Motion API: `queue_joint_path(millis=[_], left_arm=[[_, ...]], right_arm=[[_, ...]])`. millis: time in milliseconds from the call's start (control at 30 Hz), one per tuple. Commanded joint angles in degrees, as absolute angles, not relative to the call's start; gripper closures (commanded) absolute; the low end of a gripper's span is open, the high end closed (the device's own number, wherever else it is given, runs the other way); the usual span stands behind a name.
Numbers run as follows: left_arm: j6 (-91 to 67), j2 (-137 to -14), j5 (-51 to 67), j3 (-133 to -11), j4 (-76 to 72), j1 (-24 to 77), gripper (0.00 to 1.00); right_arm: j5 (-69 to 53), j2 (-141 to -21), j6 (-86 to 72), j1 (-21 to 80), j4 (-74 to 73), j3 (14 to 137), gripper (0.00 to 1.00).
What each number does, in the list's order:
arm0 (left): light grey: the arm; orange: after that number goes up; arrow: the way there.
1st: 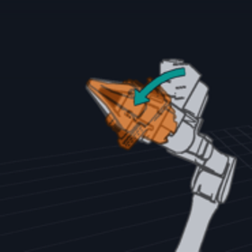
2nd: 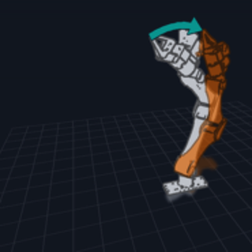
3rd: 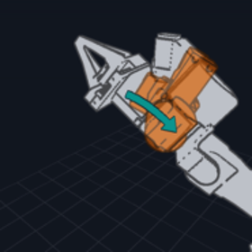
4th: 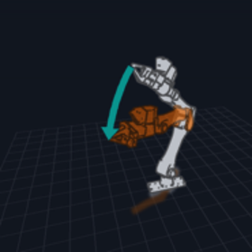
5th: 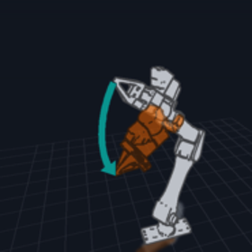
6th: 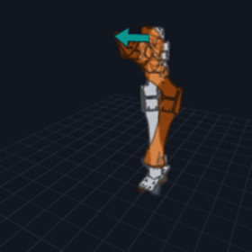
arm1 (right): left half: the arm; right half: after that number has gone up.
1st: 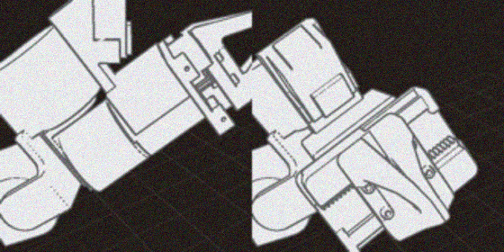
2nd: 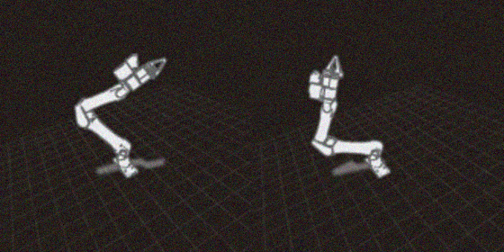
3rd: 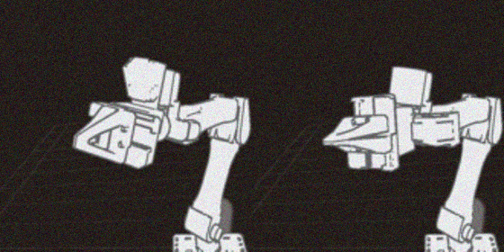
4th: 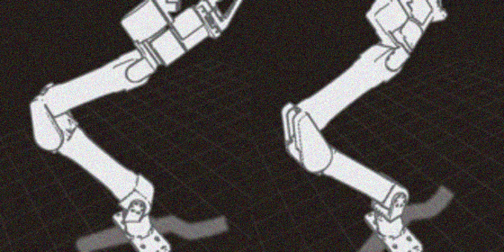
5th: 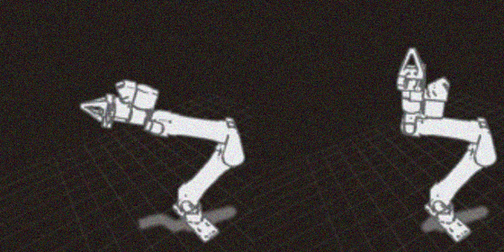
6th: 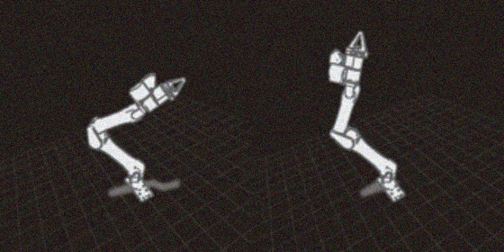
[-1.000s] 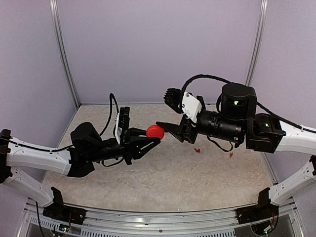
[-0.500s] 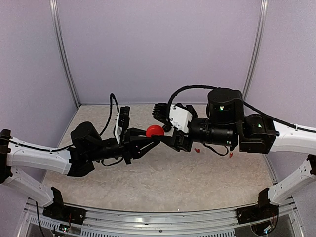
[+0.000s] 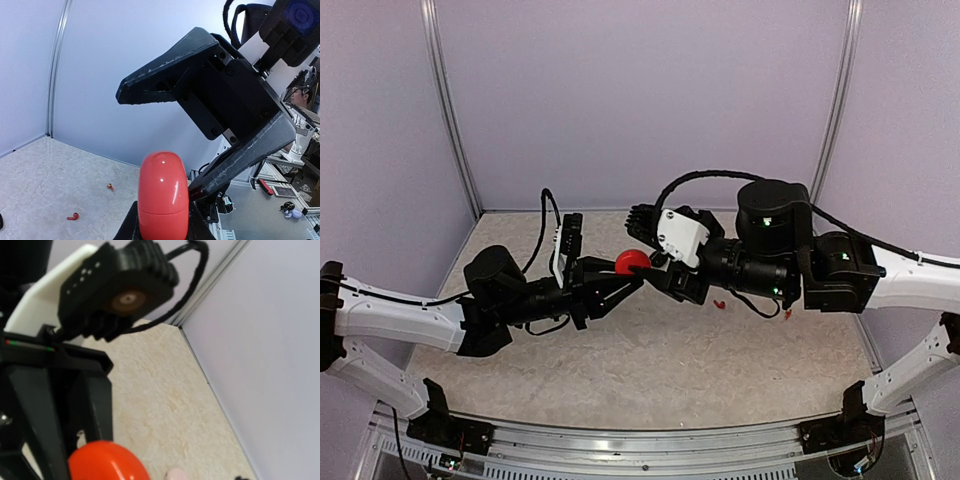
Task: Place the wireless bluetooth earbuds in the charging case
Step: Open the charging case.
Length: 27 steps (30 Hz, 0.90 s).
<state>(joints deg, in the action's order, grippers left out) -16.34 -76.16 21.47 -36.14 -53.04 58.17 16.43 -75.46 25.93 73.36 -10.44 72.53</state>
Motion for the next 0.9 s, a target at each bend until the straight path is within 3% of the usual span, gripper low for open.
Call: queue_joint_path(millis=[0, 500, 867], left_arm=[[-16.35, -76.54, 23.72, -37.88, -55.02, 58.58, 0.94], [-16.52, -76.55, 23.74, -37.72, -55.18, 58.54, 0.94], [-12.31, -75.85, 23.49, -36.74, -55.15, 58.4, 0.95]], right_arm=[[21.9, -73.63, 26.46, 73.08, -7.75, 72.82, 0.36], [25.18, -71.76, 26.89, 73.09, -4.28, 71.61, 0.37], [18.72, -69.07, 23.51, 72.57, -4.55, 70.03, 0.34]])
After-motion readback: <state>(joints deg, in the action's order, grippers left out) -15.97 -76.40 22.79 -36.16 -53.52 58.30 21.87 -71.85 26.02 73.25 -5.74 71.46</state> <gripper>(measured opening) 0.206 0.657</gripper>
